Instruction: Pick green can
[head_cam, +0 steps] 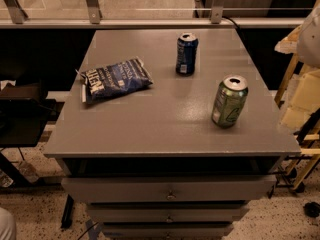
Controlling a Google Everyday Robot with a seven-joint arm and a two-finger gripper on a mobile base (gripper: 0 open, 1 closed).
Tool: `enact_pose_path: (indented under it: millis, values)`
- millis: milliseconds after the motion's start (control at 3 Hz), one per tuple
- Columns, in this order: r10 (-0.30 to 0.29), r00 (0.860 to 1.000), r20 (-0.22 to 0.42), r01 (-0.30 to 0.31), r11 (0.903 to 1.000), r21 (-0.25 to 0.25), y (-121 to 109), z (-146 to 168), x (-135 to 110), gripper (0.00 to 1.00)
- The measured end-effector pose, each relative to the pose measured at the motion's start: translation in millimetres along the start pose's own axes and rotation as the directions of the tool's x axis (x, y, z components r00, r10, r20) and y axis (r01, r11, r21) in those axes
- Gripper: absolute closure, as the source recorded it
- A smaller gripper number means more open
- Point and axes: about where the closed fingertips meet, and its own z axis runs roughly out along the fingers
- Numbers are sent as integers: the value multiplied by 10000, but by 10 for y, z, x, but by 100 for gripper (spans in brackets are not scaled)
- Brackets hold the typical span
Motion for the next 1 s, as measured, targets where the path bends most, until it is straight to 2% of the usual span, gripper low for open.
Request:
enact_pose_path:
  millis: [333, 667, 1000]
  values:
    - [0, 10000, 1, 0, 10000, 2, 0, 0, 0, 0]
    - [215, 9991, 367, -215, 9998, -9, -23, 37, 12, 0]
    - [925, 9788, 1828, -910, 9957, -165, -64, 183, 99, 0]
